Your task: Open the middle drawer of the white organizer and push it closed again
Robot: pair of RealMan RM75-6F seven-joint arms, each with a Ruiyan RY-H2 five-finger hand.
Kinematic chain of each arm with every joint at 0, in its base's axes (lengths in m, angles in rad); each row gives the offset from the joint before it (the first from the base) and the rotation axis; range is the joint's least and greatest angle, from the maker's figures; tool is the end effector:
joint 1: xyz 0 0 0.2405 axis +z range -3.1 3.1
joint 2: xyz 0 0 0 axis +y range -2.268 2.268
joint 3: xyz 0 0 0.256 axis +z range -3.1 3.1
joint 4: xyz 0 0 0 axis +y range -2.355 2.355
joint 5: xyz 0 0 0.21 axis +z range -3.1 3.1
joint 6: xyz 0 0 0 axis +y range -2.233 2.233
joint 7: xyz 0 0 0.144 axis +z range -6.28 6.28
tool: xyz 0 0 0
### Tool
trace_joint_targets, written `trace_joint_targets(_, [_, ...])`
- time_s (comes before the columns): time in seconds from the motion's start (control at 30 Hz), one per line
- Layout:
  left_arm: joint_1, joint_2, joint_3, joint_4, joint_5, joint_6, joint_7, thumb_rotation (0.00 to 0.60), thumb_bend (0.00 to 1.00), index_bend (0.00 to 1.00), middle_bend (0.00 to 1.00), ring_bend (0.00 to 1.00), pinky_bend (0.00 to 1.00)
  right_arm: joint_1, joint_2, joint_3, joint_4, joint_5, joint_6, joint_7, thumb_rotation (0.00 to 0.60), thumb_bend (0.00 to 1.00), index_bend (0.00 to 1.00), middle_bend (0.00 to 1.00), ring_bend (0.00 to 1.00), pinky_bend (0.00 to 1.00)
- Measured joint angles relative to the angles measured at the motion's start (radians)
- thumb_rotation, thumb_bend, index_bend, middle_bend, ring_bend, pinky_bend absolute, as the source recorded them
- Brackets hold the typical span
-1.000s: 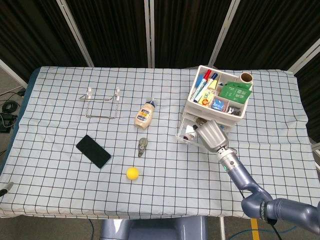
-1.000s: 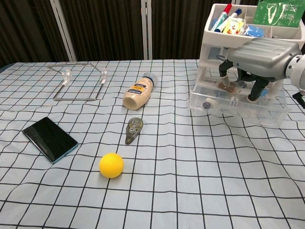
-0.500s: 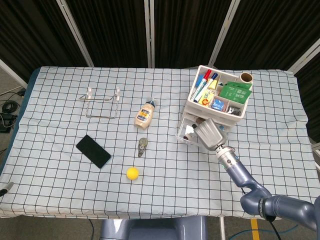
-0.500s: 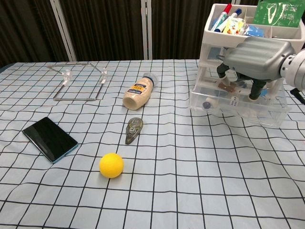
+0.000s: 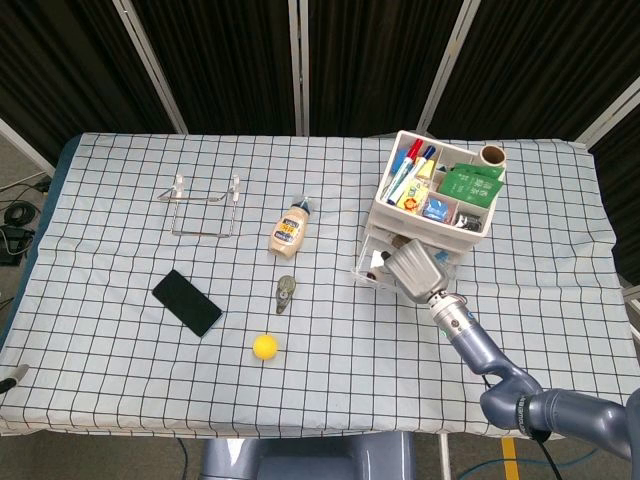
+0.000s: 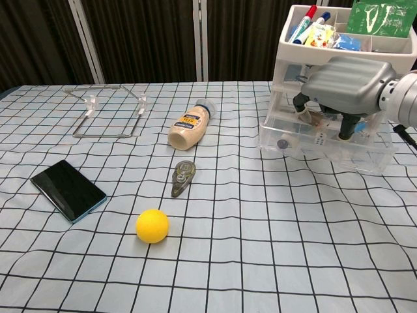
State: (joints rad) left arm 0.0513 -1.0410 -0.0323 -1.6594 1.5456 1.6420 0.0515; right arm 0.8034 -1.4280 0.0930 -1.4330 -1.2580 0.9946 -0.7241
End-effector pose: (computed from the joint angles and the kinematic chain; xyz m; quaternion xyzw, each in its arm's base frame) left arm -0.3144 0.1340 0.1949 -0.5703 -0.3511 -0.3719 0.6427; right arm -0.1539 -0.3619 0.0218 0.8246 -0.0908 0.2583 0.4950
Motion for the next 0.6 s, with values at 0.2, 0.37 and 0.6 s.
trace_joint_targets(0.2, [0.0, 0.001, 0.0, 0.002, -0.002, -0.002, -0.004, 0.6, 0.1, 0.0, 0.0, 0.0, 0.0, 0.006, -0.006, -0.014, 0.021, -0.037, -0.01, 0.008, 0.6, 0.0, 0.5, 1.0, 1.0, 0.78])
trace_joint_targets(0.37, [-0.002, 0.001, 0.001, 0.002, -0.002, -0.004, -0.006, 0.6, 0.1, 0.0, 0.0, 0.0, 0.0, 0.011, -0.009, -0.023, 0.039, -0.08, -0.01, 0.023, 0.6, 0.0, 0.5, 1.0, 1.0, 0.78])
trace_joint_targets(0.6, [-0.002, 0.001, 0.003, 0.001, 0.003, -0.003, -0.004, 0.6, 0.1, 0.0, 0.0, 0.0, 0.0, 0.023, -0.025, -0.034, 0.091, -0.135, -0.01, 0.022, 0.6, 0.0, 0.5, 1.0, 1.0, 0.78])
